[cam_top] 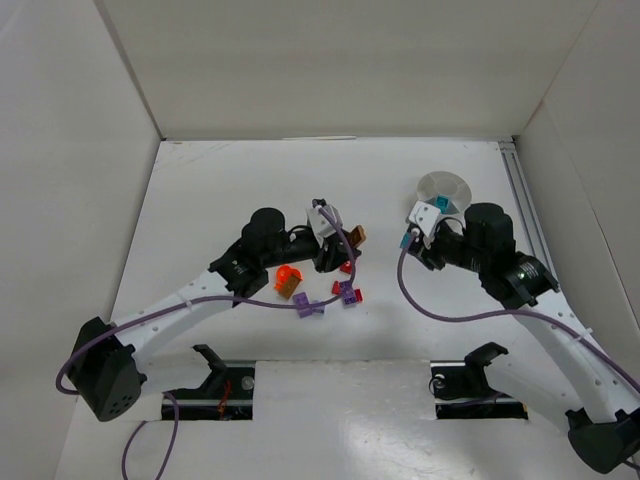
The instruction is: Sort the legos into containers by color
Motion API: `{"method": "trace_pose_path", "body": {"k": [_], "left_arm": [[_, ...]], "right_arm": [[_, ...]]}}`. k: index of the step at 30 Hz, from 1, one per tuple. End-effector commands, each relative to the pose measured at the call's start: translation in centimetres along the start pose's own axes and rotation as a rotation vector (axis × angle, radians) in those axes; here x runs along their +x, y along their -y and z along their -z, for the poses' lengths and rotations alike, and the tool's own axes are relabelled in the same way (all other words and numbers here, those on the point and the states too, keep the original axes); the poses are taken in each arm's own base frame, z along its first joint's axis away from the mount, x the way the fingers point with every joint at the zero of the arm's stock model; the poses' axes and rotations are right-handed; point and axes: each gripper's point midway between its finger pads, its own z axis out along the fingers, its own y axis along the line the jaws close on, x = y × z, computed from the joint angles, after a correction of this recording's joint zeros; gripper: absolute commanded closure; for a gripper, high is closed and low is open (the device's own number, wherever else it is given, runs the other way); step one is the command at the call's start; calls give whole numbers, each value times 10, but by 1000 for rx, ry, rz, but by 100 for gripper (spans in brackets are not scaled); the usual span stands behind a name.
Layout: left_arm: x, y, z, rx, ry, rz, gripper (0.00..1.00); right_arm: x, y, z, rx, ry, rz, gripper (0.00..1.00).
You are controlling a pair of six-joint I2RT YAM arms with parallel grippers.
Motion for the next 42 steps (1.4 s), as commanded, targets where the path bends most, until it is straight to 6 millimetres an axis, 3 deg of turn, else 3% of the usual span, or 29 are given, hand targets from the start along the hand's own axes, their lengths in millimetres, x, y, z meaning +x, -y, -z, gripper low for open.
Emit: {"method": "trace_pose_path", "body": {"k": [1,3,9,14,15,20,23,32,42], "left_arm": [[-17,-28,7,-181,90,99,84],[-8,-33,6,-213,77,142,86],[11,-40,16,-308,87,254,86],[26,-51,25,-403,70,291,85],[28,-53,26,-417,63,294,85],[36,-55,28,-441,45,311,85],[46,-59,32,-469,20,322,85],[49,-62,34,-492,13,324,85],[59,-64,35,-505,-15,323,85]], "right_arm": [[22,63,27,348,-175,-103,81],[44,83,31,452,-260,-188,81],[79,144,51,698,-393,-283,81],[123,173,40,722,-539,-328,83],[119,183,35,733,-521,-304,83],[146,204,24,738,-581,-316,83],[151,213,16,723,-573,-286,83],[160,219,-19,623,-531,-268,83],[170,218,-25,620,-551,-283,77]]}}
